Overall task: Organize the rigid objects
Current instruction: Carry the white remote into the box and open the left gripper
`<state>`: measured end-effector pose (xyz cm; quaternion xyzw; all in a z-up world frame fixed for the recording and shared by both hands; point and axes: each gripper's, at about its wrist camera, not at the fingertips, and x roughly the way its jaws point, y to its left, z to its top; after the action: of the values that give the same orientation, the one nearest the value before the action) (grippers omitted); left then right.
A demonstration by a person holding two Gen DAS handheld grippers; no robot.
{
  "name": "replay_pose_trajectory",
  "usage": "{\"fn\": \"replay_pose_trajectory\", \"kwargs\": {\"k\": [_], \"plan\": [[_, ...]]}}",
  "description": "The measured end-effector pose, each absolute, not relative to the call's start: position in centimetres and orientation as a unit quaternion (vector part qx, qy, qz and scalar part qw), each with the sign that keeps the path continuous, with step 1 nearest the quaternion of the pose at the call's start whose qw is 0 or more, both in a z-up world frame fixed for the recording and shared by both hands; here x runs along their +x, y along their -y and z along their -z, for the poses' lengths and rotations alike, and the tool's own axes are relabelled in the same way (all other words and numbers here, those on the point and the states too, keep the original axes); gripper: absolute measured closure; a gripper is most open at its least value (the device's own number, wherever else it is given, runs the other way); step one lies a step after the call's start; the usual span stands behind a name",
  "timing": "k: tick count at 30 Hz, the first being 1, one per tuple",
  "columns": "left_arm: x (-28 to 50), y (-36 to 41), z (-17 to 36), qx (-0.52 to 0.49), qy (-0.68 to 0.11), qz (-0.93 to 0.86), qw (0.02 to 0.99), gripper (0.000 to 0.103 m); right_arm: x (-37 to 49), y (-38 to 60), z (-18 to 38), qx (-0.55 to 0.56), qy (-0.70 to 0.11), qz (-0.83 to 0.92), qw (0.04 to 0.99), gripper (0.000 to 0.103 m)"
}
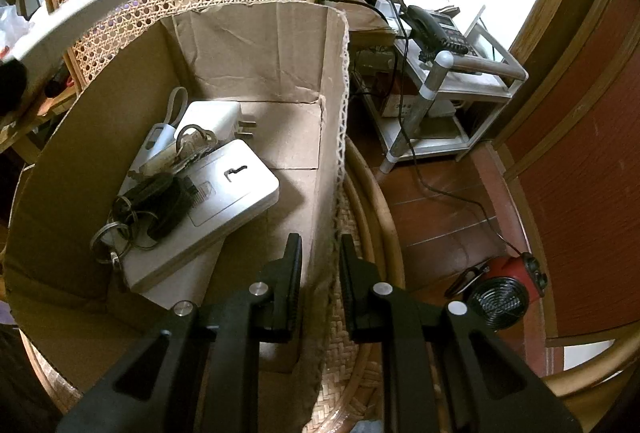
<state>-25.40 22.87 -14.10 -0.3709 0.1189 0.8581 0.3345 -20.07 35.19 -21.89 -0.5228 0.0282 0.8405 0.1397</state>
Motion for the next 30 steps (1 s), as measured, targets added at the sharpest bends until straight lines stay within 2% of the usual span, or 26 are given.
{"fn": "replay_pose_trajectory", "kwargs": {"k": [9,11,12,17,22,26,28,30], "plan": [[-24.8,-25.4,16.8,-0.384,-0.136,-0.851,0.331,0.063,-20.1,-35.2,21.9,-0.523,-0.028,-0.841,0.140,0.083],[-25.0,-25.2,16.9,-0.376,-0.134,-0.856,0.328,0.051,-20.1,-35.2,21.9,-0.522,-0.029,-0.841,0.140,0.083],[-25.1,-25.1,17.0,-0.376,-0.133,-0.857,0.326,0.028,-20.1,-35.2,21.9,-0.523,-0.029,-0.840,0.140,0.083],[-25.1,-23.7,16.5,-0.370,-0.126,-0.867,0.309,0.024,-20.1,-34.7,21.8,-0.521,-0.030,-0.841,0.142,0.083],[-25.2,-21.7,16.0,-0.364,-0.119,-0.878,0.288,0.011,-20.1,-34.7,21.9,-0.521,-0.030,-0.841,0.143,0.083],[-25.8,-19.8,15.7,-0.358,-0.102,-0.887,0.274,0.006,-20.0,-34.0,21.8,-0.518,-0.031,-0.842,0.146,0.082],[-25.7,-19.0,15.5,-0.352,-0.104,-0.893,0.262,0.000,-20.0,-33.8,21.8,-0.516,-0.029,-0.843,0.149,0.077],[-25.5,-18.3,15.3,-0.342,-0.108,-0.900,0.249,0.000,-20.1,-33.3,21.5,-0.508,-0.029,-0.847,0.156,0.050]]}}
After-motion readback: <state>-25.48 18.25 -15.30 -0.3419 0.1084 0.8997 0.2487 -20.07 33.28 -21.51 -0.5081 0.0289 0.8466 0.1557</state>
